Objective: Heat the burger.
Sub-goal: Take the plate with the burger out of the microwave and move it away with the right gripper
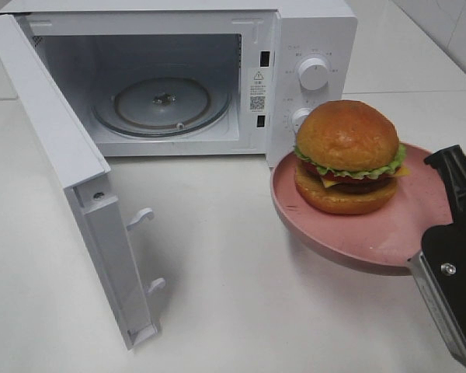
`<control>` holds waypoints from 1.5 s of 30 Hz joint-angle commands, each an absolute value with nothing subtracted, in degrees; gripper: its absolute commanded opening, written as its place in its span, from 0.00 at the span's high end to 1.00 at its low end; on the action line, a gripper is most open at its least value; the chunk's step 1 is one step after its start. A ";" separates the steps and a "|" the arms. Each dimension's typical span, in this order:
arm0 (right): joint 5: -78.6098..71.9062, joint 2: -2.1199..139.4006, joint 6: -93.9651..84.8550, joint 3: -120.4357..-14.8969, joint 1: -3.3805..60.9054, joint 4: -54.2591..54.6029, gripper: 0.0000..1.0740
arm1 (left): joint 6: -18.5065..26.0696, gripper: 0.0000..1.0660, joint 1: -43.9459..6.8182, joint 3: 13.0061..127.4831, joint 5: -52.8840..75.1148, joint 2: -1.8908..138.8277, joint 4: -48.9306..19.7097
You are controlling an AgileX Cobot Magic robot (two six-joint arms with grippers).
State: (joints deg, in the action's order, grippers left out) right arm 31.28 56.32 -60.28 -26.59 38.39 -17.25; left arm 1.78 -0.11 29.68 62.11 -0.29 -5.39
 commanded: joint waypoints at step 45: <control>57.93 68.98 30.02 -29.45 38.22 -45.44 1.00 | 1.66 0.06 0.06 29.56 61.31 -0.69 -5.27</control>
State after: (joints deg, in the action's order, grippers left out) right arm 56.61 66.63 24.87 -27.90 38.39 -40.62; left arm 1.78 -0.11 29.68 62.11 -0.29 -5.39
